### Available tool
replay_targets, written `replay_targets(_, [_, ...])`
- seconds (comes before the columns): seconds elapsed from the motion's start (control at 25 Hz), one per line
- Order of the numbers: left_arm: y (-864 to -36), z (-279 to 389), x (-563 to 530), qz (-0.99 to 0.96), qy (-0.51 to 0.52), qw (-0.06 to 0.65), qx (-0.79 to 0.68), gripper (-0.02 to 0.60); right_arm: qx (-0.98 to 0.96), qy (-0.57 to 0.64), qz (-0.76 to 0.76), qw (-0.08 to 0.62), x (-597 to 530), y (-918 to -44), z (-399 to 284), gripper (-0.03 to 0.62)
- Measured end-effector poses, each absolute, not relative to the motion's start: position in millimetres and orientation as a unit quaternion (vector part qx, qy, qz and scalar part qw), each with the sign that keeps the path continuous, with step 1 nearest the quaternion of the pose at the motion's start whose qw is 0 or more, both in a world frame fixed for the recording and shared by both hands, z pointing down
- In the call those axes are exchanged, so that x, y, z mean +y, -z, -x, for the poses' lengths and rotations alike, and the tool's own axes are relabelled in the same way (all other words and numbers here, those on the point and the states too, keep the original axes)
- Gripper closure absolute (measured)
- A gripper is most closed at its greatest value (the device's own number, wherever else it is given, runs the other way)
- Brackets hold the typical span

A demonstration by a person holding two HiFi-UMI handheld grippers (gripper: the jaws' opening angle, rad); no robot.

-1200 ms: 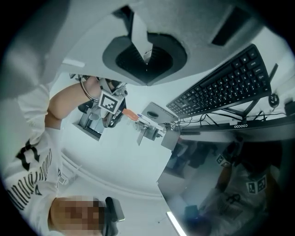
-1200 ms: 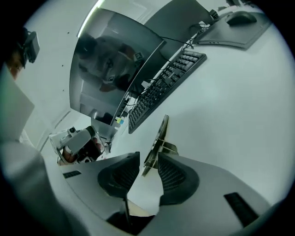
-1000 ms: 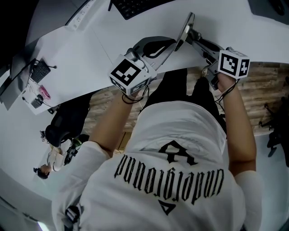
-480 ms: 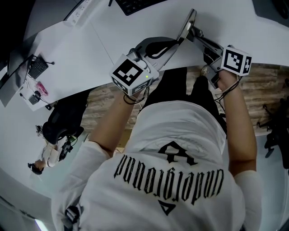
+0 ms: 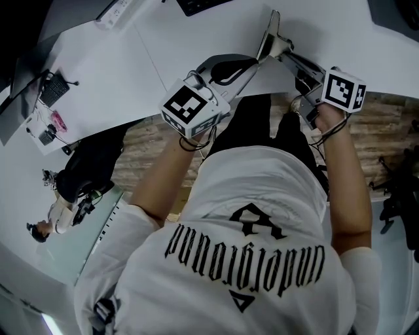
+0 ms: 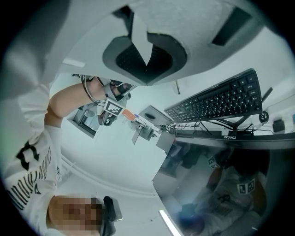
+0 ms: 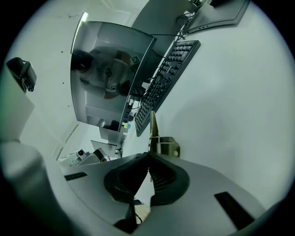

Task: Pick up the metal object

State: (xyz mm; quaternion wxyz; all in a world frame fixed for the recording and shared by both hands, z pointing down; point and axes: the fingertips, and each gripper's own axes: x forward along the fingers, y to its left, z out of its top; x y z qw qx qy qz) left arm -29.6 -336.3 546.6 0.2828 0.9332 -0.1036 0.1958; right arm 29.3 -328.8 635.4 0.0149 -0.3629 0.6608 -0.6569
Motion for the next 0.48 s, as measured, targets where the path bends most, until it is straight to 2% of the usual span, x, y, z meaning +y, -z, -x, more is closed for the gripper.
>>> replay_targets(0.48, [-506, 19, -284, -0.946, -0.175, 0.233, -0.143, 0.567, 0.74, 0.583, 0.33, 0.059, -287, -563, -43, 0.577])
